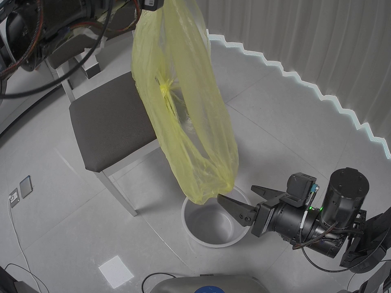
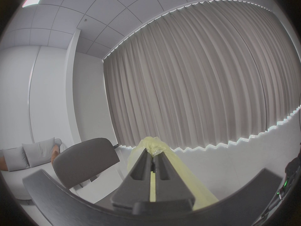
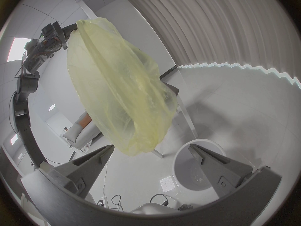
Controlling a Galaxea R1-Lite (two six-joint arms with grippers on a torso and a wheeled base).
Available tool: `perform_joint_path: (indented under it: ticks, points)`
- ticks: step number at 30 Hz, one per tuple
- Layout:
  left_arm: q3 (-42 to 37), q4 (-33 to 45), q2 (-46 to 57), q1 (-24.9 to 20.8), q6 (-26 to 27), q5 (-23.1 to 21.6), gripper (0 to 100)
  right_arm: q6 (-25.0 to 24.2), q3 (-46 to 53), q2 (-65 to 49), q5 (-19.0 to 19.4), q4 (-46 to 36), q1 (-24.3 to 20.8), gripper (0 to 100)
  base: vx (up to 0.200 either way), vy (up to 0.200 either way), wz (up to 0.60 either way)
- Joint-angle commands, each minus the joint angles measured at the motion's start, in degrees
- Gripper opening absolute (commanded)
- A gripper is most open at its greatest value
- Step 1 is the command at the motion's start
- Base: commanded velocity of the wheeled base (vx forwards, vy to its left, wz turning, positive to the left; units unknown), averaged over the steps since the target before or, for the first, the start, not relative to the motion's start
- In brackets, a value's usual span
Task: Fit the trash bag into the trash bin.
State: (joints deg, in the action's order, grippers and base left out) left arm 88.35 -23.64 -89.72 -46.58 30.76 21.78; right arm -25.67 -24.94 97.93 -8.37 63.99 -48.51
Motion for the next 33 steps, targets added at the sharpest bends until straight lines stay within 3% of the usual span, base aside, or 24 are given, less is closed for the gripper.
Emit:
perform_joint_path:
  ticks: [1, 15, 25, 33]
  points:
    - [0.34, -0.01, 0.34, 0.00, 0.00, 0.01, 0, 0.01, -1.51, 1.65, -0.06, -0.09, -0.62, 100, 0.000, 0.000, 0.00]
    - [-0.19, -0.18, 0.95, -0.09, -0.17, 0.01, 0, -0.34, -6.00, 4.99, -3.40, 0.26, 0.52, 100, 0.000, 0.000, 0.00]
    - [-0.19, -0.62, 0.95, -0.09, -0.79, 0.01, 0, -0.25, -10.39, 4.99, -3.67, 1.05, 5.79, 100, 0.000, 0.000, 0.00]
    - [-0.19, -0.71, 0.78, -0.09, -0.87, 0.01, 0, -0.43, -11.53, 7.45, -4.81, 1.23, 5.26, 100, 0.000, 0.000, 0.00]
